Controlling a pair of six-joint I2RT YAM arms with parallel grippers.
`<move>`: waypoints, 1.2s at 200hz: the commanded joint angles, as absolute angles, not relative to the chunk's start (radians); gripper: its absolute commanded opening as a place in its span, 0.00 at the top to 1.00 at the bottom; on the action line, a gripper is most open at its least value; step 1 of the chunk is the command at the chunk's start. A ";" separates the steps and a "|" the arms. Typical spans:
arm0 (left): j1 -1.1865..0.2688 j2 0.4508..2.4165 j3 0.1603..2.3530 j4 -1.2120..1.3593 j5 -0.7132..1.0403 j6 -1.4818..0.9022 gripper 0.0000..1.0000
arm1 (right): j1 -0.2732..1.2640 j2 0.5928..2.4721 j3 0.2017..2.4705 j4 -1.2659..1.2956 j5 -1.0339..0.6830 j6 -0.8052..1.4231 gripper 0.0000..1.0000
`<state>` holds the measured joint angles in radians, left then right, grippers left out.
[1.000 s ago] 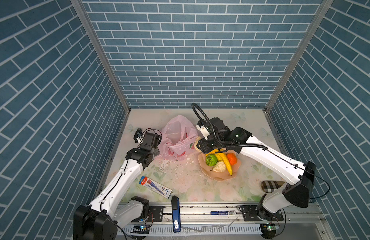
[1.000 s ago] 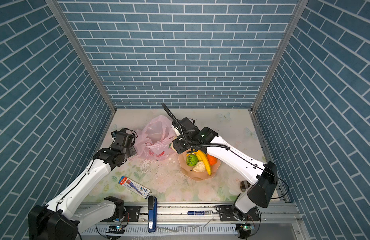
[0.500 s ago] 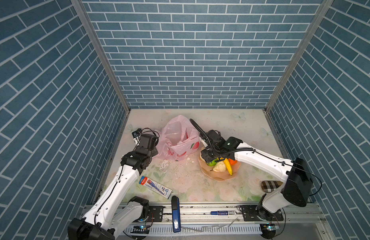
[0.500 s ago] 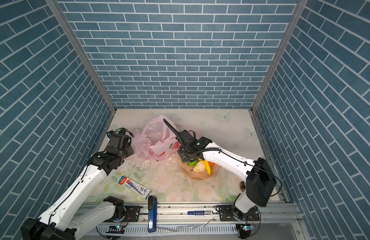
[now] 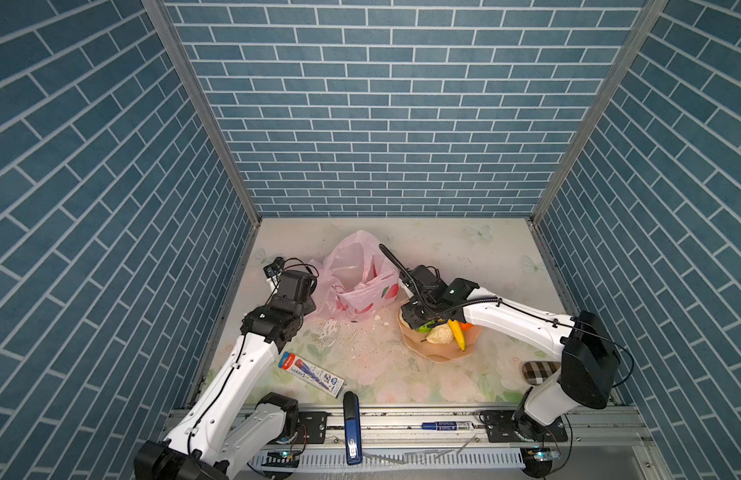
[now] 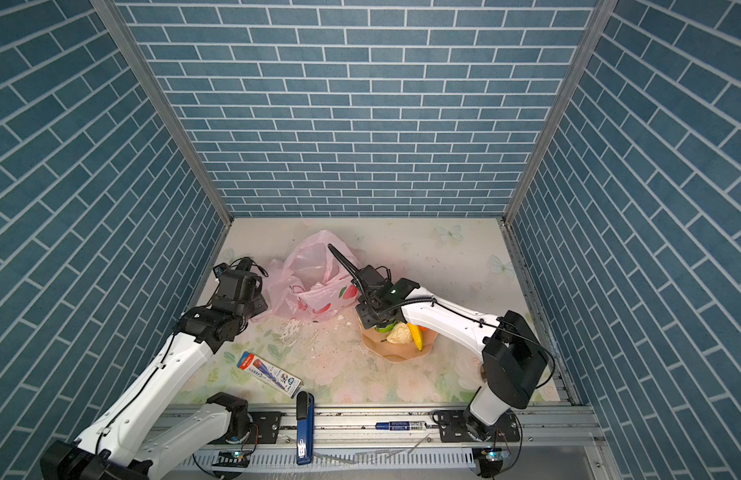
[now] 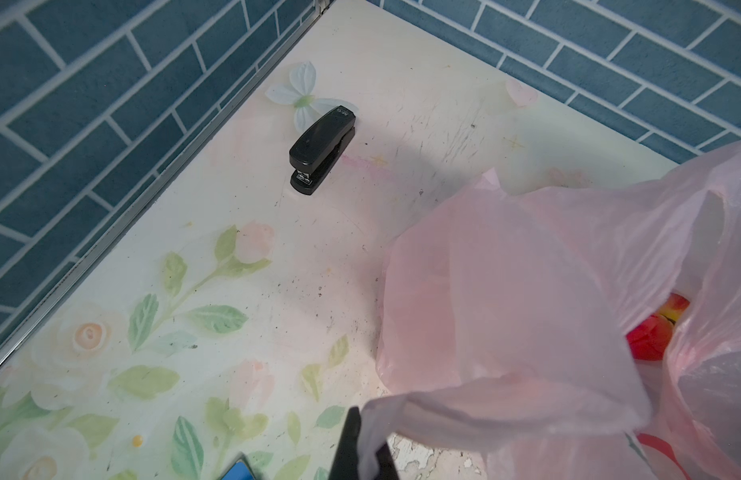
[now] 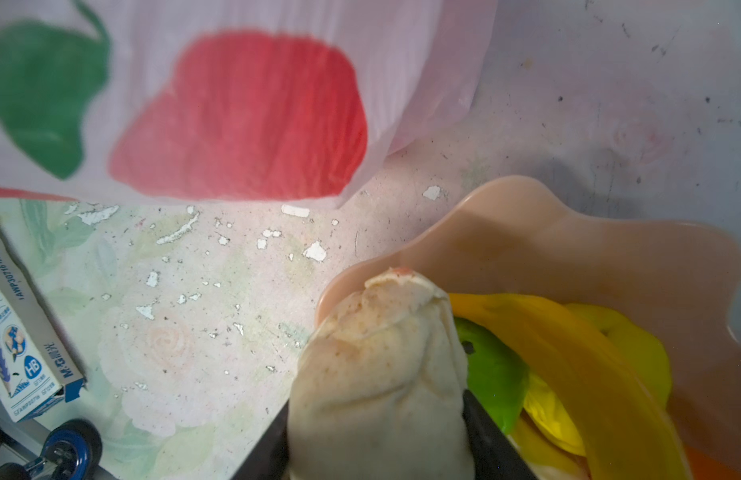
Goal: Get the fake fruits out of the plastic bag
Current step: 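Lower the cream fruit into the bowl and open the right gripper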
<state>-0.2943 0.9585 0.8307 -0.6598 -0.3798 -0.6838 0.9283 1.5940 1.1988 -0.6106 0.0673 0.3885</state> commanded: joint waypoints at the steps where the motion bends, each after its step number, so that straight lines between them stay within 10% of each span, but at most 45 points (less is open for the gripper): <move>1: -0.290 0.961 0.823 -0.659 -0.382 -0.676 1.00 | 0.925 1.590 1.164 -0.599 0.064 0.431 0.77; 240: -0.290 0.934 0.794 -0.647 -0.370 -0.683 1.00 | 0.928 1.555 1.120 -0.589 0.040 0.476 0.39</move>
